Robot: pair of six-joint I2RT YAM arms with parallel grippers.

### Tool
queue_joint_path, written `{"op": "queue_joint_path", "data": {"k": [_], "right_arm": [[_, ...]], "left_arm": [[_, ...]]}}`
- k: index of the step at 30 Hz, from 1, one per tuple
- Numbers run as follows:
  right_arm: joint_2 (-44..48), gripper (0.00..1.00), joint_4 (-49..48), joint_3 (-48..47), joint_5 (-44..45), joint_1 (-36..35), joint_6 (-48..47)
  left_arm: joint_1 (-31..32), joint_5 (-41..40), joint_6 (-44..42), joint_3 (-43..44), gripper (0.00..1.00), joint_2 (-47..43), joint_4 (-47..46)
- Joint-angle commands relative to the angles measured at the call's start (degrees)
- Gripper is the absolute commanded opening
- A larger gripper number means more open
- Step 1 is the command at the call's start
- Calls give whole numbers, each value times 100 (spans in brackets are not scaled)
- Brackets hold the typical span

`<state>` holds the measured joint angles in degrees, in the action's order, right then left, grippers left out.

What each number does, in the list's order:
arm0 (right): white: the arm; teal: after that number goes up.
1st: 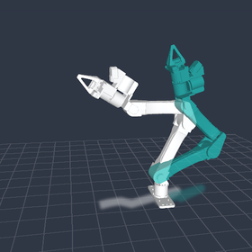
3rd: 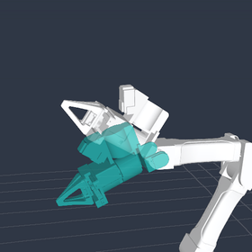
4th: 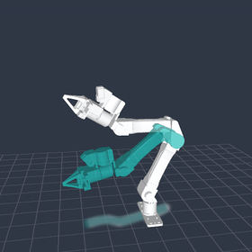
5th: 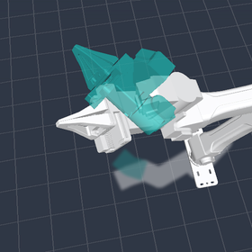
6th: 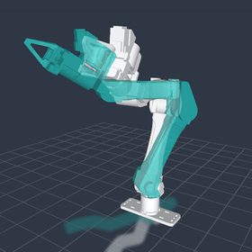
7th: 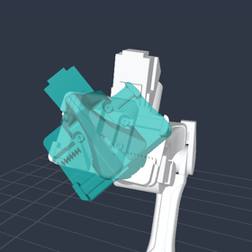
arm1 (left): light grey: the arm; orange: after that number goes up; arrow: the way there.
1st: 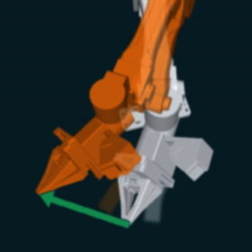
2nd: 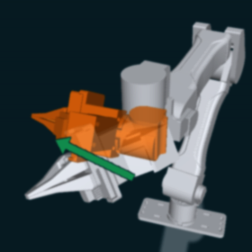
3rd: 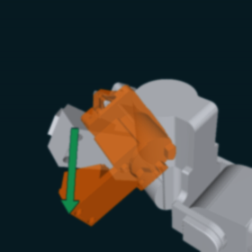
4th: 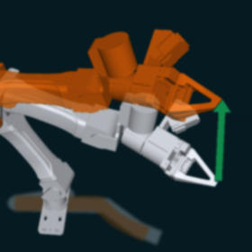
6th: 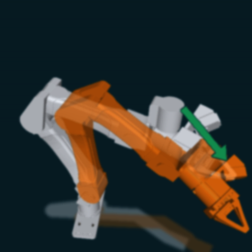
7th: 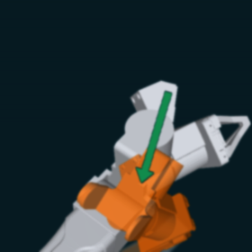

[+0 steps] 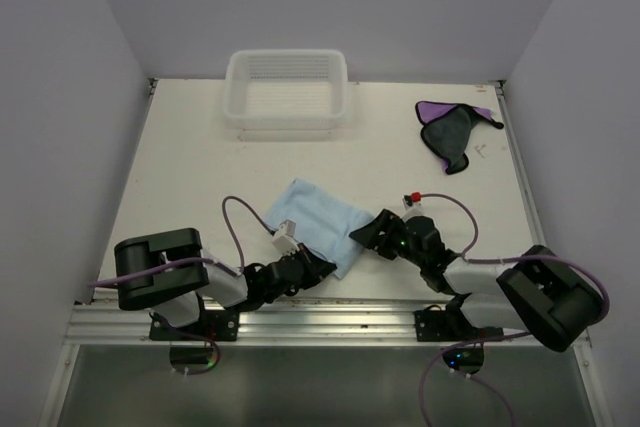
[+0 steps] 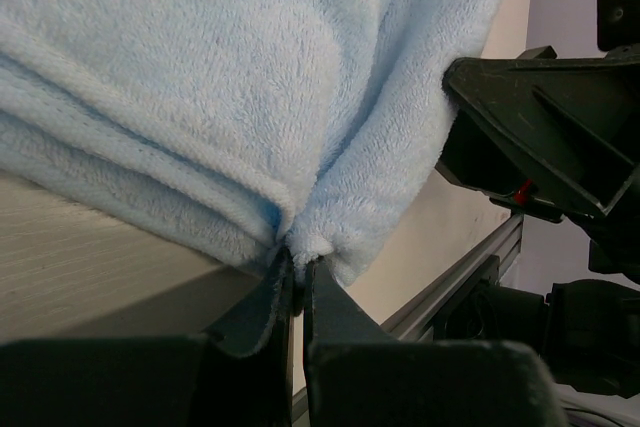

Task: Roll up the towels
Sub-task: Roll the towel

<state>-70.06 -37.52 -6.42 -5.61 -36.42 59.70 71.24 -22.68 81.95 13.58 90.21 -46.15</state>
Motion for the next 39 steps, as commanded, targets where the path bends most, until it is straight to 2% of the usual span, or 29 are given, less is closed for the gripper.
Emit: {"op": "queue_joint_path", "data": {"k": [1, 6, 13, 18, 26, 39], "right_arm": [[-490, 68, -448, -62, 86, -5, 59], [-1062, 63, -985, -105, 25, 4, 173], [-1238, 59, -801, -334, 95, -5, 103], [-1133, 50, -74, -580, 305, -14, -63], [-711, 47, 1017, -984, 552, -58, -354], [-798, 37, 1335, -1248, 649, -84, -319]], "left_arm": [[-14, 202, -109, -207, 0, 225, 871], [-14, 220, -101, -198, 0, 242, 889], [-23, 246, -74, -198, 0, 286, 871], [-23, 264, -74, -181, 0, 312, 862], [-49, 343, -109, -128, 0, 400, 827], [-58, 422, -171, -128, 0, 436, 730]]}}
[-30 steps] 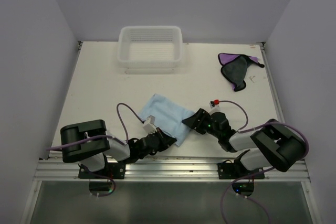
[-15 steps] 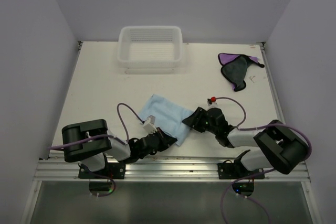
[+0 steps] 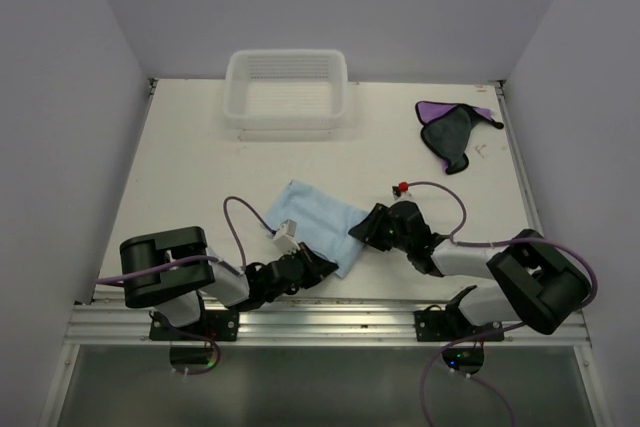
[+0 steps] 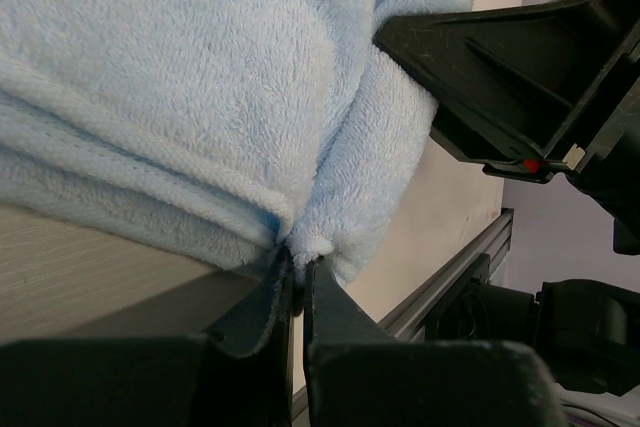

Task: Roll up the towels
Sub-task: Roll the towel

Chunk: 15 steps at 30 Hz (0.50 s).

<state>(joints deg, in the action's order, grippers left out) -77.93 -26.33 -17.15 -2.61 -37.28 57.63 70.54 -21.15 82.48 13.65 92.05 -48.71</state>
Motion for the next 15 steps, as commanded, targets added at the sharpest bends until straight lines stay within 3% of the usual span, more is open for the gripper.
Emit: {"op": "queue_joint_path", "data": {"k": [1, 15], "right_arm": [[-12, 36, 224, -192, 349, -8, -111], [-73, 31, 760, -553, 472, -52, -164]], "left_arm": [[12, 269, -223, -134, 0, 252, 986], [-5, 339, -337, -108, 1, 243, 960]]}}
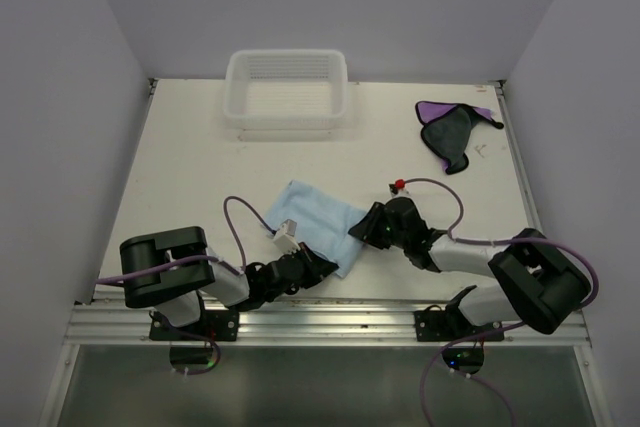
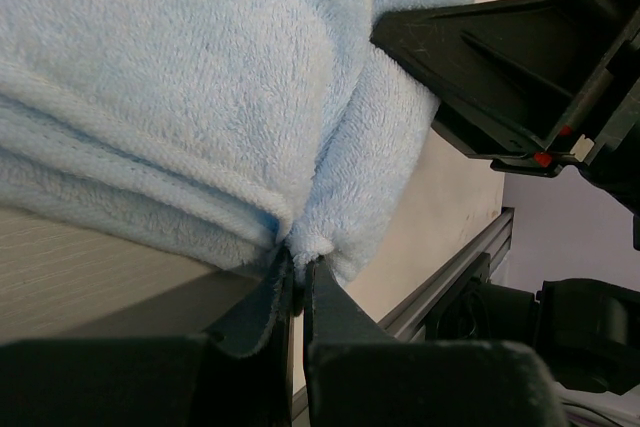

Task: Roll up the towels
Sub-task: Roll the towel

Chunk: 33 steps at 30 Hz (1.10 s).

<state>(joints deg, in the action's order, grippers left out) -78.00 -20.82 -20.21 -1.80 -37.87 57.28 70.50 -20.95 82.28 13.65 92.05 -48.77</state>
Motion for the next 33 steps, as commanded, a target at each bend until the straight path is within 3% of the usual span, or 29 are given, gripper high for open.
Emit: {"op": "queue_joint_path", "data": {"k": [1, 9, 19, 33], "right_arm": [[-75, 30, 236, -273, 400, -1, -129], [-84, 27, 657, -449, 523, -1, -147], [-23, 24, 1668, -941, 910, 7, -182], [-225, 23, 2530, -1538, 1094, 7, -182]], "left_arm": [[-1, 320, -309, -108, 2, 243, 966], [-10, 328, -327, -117, 13, 234, 958], [-36, 337, -327, -169, 39, 147, 966], [-27, -102, -599, -266, 46, -880, 1861]]}}
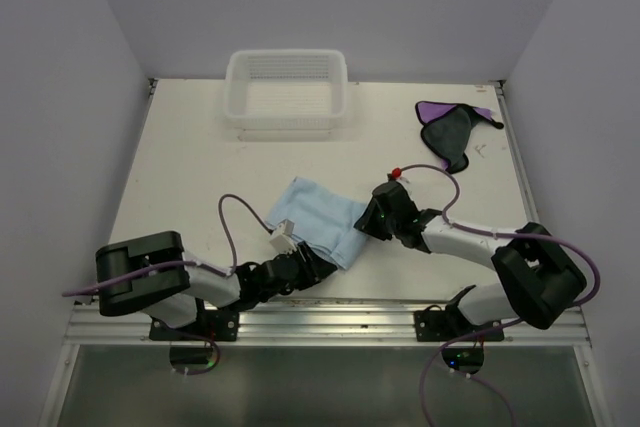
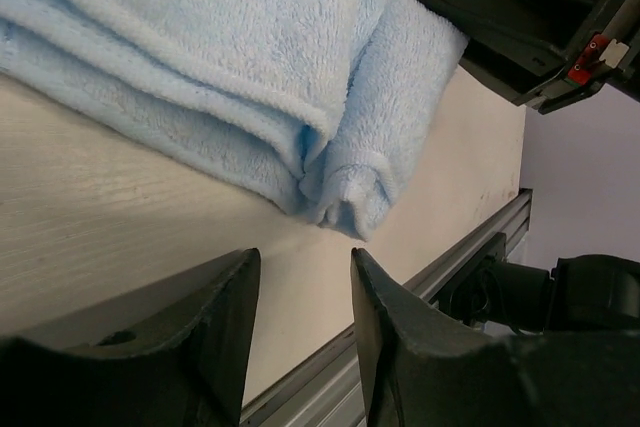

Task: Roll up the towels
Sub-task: Roll the towel

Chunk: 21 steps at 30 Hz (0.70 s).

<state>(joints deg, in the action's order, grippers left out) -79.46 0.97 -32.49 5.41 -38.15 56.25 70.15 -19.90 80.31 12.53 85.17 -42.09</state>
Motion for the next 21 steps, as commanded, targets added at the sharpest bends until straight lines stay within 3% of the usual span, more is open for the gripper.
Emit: {"op": "queue_joint_path", "data": {"k": [1, 11, 21], "right_arm": [[-122, 23, 394, -345, 364, 27, -79], [-228, 23, 816, -636, 259, 27, -96], [-298, 24, 1291, -969, 136, 36, -228]], "left_arm": [[34, -251, -516, -111, 47, -272, 1255], [482, -927, -1790, 741, 57, -510, 1949], [1167, -2605, -3267, 1840, 72, -650, 3118]]}}
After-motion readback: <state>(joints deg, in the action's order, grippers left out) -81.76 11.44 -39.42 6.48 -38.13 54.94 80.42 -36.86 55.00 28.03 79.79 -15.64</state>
